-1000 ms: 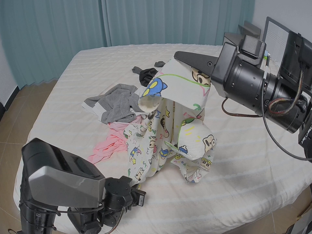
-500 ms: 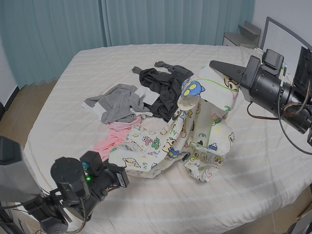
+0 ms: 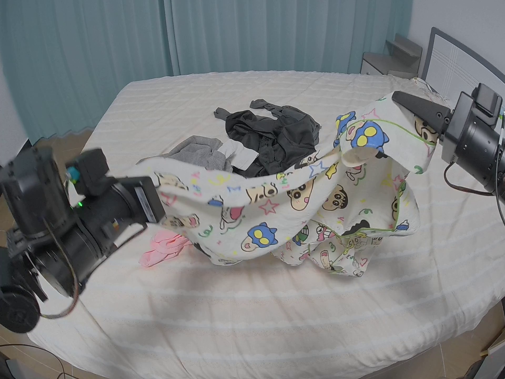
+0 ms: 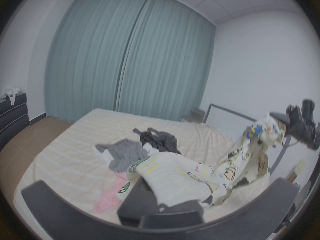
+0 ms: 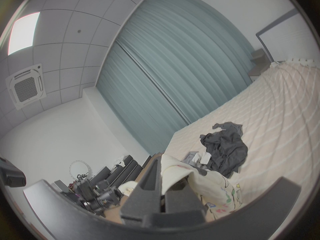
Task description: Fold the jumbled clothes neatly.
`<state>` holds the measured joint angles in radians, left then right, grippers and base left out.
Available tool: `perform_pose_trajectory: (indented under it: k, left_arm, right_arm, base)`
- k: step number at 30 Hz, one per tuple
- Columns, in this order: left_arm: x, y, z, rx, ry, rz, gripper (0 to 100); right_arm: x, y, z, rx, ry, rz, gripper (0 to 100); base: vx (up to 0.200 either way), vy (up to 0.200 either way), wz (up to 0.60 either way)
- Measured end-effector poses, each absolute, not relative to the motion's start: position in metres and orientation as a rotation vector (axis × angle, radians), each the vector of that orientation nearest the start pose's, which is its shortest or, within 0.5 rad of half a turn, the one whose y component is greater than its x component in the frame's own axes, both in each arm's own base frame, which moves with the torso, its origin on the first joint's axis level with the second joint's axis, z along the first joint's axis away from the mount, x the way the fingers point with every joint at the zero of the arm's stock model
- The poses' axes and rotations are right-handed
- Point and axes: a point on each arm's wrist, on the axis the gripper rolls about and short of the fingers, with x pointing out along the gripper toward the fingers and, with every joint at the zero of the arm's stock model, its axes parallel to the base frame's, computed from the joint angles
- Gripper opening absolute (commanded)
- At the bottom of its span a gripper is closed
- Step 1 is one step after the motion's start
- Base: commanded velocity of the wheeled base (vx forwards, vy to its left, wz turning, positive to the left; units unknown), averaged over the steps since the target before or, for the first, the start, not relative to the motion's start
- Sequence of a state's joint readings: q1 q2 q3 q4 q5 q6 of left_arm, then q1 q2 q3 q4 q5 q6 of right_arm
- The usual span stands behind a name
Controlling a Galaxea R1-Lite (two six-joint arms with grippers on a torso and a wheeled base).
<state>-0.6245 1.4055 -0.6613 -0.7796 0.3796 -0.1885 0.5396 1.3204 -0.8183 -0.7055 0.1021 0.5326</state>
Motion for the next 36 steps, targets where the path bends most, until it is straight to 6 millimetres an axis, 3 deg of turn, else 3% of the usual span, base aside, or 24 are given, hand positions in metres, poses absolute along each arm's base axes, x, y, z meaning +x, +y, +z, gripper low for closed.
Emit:
perform_pose_trajectory:
  k: [7, 12, 21, 36]
  left_arm:
    - [0.175, -0.105, 0.299, -0.253, -0.188, -0.243, 0]
    - [0.162, -0.094, 0.324, -0.287, -0.281, -0.234, 0]
    - [0.155, -0.089, 0.309, -0.271, -0.243, -0.226, 0]
    - [0.148, -0.084, 0.302, -0.264, -0.232, -0.224, 0]
  right_arm:
    - [0.167, 0.100, 0.333, 0.544, -0.193, 0.702, 0]
    - [0.157, 0.095, 0.342, 0.547, -0.233, 0.712, 0]
    - [0.155, 0.094, 0.331, 0.544, -0.196, 0.713, 0]
    - [0.153, 0.096, 0.327, 0.546, -0.181, 0.725, 0]
  base:
    - [0.000, 0.000, 0.00]
    - [0.000, 0.000, 0.00]
    - [0.000, 0.000, 0.00]
    - [-0.200, 0.000, 0.00]
